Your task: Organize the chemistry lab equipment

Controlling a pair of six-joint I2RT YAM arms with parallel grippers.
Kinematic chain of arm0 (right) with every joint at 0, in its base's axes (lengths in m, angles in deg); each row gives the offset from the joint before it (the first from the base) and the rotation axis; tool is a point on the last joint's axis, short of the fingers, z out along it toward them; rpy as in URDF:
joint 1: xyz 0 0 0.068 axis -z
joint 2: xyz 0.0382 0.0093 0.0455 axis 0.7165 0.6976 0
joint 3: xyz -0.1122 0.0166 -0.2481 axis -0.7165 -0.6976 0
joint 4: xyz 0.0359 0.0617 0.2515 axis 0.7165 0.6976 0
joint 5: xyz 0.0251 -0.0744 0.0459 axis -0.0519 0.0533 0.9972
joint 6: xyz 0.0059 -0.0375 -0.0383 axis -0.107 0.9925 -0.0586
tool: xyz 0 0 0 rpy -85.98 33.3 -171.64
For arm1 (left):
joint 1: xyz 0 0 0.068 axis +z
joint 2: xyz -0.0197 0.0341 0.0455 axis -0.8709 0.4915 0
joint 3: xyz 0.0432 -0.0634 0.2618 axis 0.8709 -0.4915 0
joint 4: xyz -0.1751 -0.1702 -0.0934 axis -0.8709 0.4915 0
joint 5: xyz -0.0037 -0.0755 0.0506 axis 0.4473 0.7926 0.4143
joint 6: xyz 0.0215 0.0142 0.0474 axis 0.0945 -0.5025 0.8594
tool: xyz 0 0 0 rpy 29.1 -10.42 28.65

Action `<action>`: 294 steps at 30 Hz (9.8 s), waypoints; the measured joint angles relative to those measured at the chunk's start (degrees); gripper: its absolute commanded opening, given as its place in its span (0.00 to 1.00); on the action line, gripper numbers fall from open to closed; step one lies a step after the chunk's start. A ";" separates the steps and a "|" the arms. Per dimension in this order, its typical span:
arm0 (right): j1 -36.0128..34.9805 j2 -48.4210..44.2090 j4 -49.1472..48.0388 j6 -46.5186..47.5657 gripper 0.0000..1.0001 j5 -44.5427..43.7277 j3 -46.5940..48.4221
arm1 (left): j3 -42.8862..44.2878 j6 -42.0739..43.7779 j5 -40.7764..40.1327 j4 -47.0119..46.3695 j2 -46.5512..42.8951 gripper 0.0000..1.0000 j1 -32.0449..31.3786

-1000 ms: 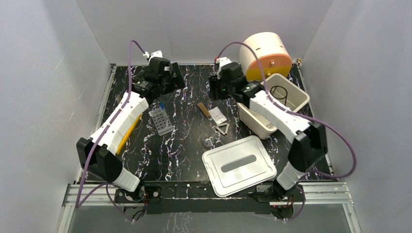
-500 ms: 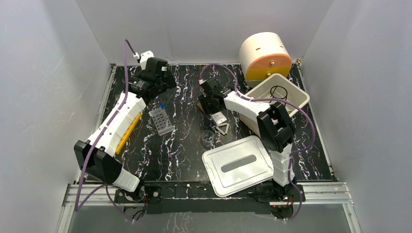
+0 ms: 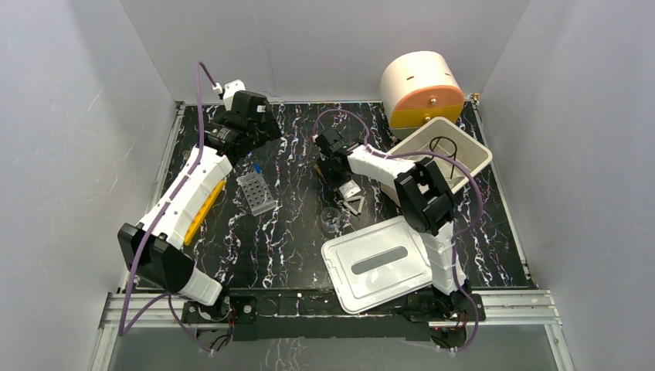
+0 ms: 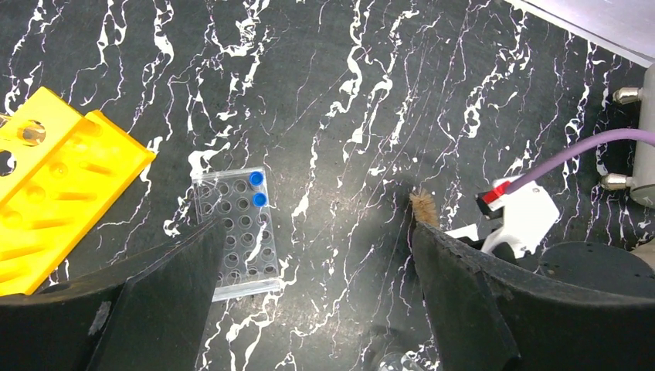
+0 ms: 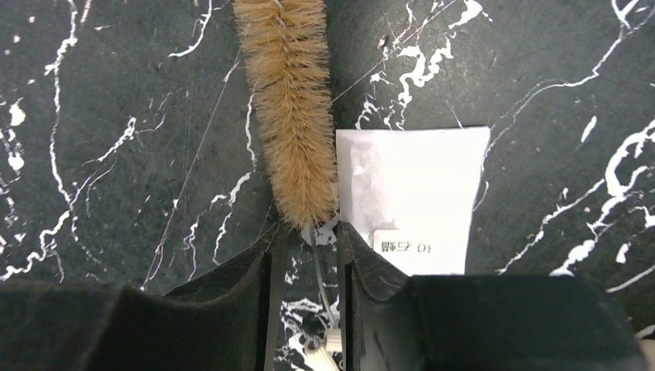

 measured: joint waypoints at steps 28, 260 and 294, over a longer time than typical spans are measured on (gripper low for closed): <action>-0.22 -6.23 -4.55 3.26 0.00 -2.34 0.72 | 0.92 2.56 1.31 -0.52 0.22 0.93 0.00; 23.58 -42.91 -3.61 -21.92 0.00 -21.81 -33.05 | -3.37 3.82 11.58 -5.33 0.50 0.98 0.11; 23.69 -39.34 -6.56 -16.57 0.76 -12.87 -27.52 | -3.37 4.46 13.31 -6.08 2.12 0.98 0.11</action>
